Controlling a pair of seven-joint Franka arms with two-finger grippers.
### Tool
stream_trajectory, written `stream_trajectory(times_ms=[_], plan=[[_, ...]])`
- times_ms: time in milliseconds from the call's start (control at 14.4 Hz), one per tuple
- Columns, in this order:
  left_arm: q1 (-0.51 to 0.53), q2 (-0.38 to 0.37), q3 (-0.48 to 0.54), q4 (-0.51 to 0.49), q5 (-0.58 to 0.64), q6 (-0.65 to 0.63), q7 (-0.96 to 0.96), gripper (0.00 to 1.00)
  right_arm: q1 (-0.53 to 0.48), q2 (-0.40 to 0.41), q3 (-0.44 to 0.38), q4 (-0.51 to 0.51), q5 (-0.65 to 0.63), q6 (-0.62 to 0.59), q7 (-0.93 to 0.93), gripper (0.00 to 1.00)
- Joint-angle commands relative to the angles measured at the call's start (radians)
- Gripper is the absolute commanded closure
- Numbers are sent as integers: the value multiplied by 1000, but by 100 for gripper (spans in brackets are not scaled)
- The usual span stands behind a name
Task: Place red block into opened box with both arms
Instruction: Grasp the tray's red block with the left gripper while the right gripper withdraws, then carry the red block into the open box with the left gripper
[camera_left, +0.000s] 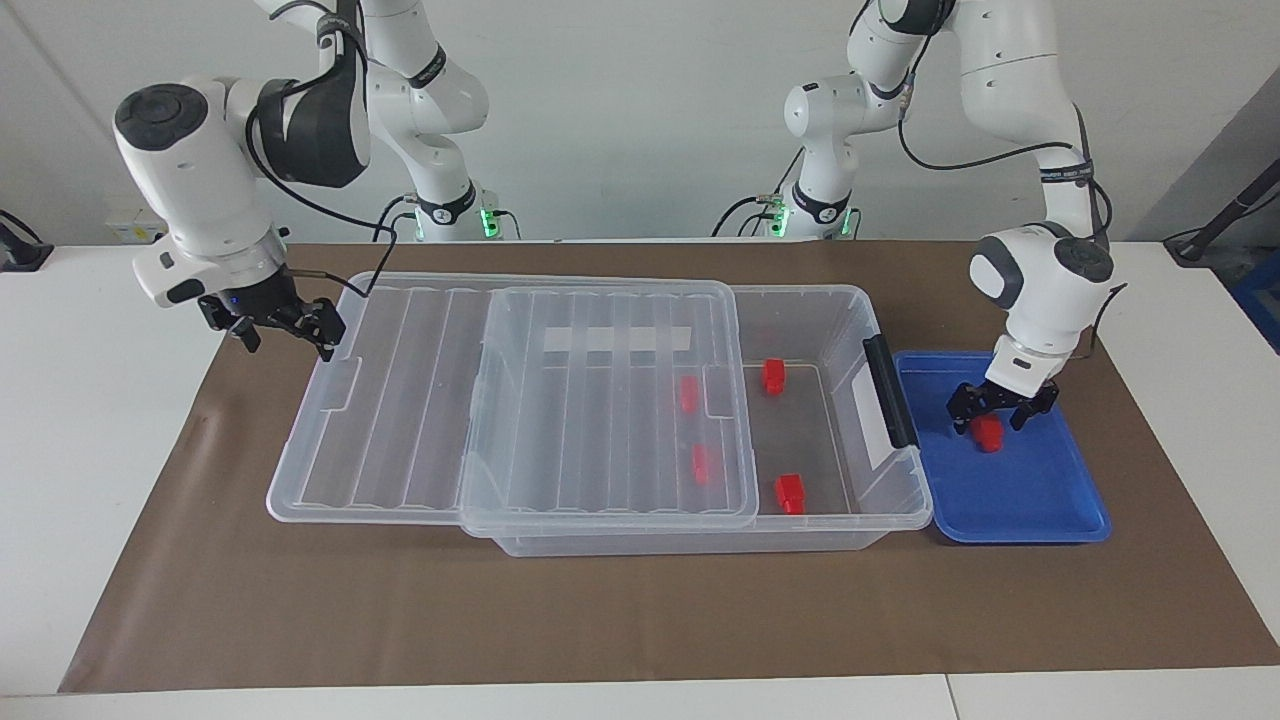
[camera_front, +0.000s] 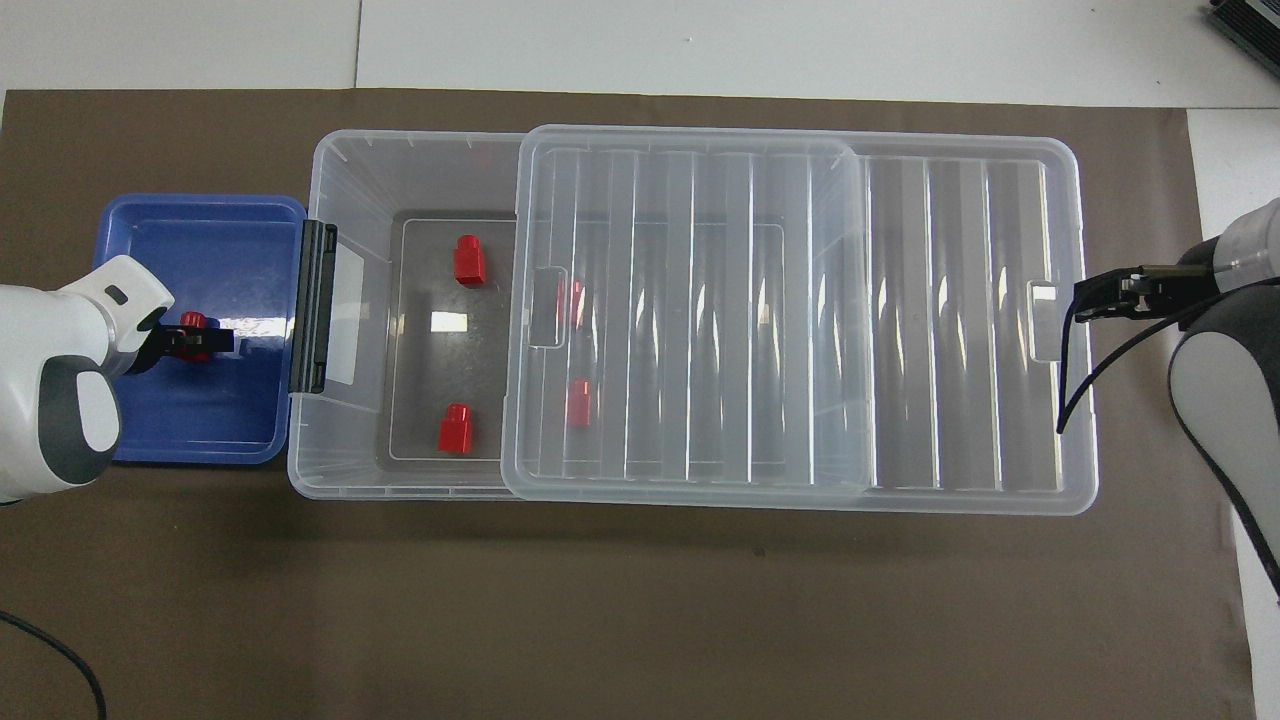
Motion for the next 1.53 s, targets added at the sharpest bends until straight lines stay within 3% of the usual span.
stream_trajectory(times_ms=[0, 139, 278, 486, 764, 973, 1181, 1459], plan=[[-4, -11, 1, -37, -11, 49, 11, 47, -5, -80, 9, -1, 64, -48, -5, 0], [0, -13, 1, -37, -11, 44, 12, 99, -5, -108, 11, 37, 84, -122, 0, 0], [3, -13, 1, -34, -11, 37, 8, 100, -5, -92, 11, 115, 59, -215, 1, 0], [-6, -32, -2, 12, -13, -47, -113, 100, -6, -88, 9, 120, 43, -237, -5, 0], [-32, -69, -16, 311, -37, -504, -224, 100, -6, -90, 9, 116, 43, -248, -4, 0], [-57, -95, -16, 455, -99, -695, -314, 100, -6, -93, 9, 109, 46, -248, 0, 0], [-78, -143, -66, 500, -138, -727, -539, 100, -5, -95, 9, 109, 46, -252, -2, 0], [-119, -154, -180, 509, -137, -660, -831, 100, 21, -93, -3, 109, 46, -257, -5, 0]])
